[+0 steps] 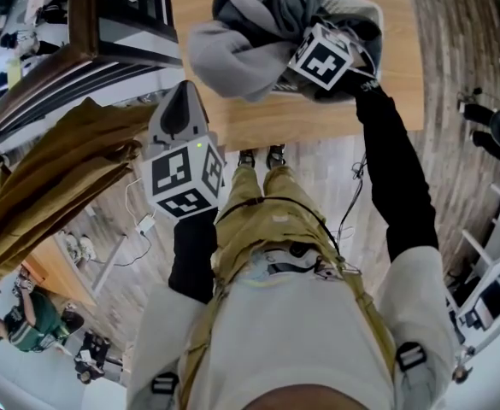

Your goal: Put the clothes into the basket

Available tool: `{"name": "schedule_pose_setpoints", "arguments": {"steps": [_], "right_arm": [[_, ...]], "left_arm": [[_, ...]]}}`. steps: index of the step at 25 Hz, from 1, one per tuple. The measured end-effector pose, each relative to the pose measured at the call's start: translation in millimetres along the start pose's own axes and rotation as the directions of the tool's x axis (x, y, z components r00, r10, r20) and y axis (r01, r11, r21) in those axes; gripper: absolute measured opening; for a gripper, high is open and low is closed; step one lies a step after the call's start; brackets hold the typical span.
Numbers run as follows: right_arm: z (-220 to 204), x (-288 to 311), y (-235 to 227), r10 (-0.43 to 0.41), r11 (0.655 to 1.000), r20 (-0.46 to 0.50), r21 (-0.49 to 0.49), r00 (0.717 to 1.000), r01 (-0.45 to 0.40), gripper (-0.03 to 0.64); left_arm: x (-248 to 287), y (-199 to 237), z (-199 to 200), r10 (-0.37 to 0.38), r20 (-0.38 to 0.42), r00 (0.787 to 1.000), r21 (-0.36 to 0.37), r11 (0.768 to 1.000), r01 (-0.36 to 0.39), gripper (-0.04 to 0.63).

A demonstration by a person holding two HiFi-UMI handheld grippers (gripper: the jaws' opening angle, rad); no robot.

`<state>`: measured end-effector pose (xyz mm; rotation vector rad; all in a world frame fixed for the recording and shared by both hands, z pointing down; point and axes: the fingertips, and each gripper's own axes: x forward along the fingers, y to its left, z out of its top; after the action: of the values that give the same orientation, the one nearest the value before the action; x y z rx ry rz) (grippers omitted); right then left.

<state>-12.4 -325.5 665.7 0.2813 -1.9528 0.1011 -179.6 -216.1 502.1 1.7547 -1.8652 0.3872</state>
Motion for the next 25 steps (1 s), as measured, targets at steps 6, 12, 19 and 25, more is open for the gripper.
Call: {"name": "schedule_pose_setpoints", "arguments": {"steps": [6, 12, 19, 25], "right_arm": [[-7.4, 17.1, 2.6, 0.006, 1.000, -0.028, -0.022, 1.000, -0.007, 0.290], [-10.7, 17.2, 6.6, 0.029, 0.999, -0.015, -0.021, 0.999, -0.029, 0.351], [-6.9, -29.0, 3.9, -0.041, 0.998, 0.045, -0.046, 0.998, 0.043, 0.394], [-4.7, -91.5, 7.6, -0.082, 0.994, 0.182, 0.088, 0.980, 0.067, 0.393]], "left_arm": [[-3.7, 1.9, -5.9, 0.004, -0.004, 1.000, 0.002, 1.000, -0.004, 0.000], [-10.4, -1.3, -4.7, -0.002, 0.006, 1.000, 0.004, 1.000, 0.002, 0.000], [-23.1, -6.5, -1.1, -0.020, 0.041, 0.999, 0.009, 1.000, 0.020, 0.000], [-35.9, -27.8, 13.0, -0.069, 0.083, 0.994, 0.027, 0.997, 0.067, 0.000]]}}
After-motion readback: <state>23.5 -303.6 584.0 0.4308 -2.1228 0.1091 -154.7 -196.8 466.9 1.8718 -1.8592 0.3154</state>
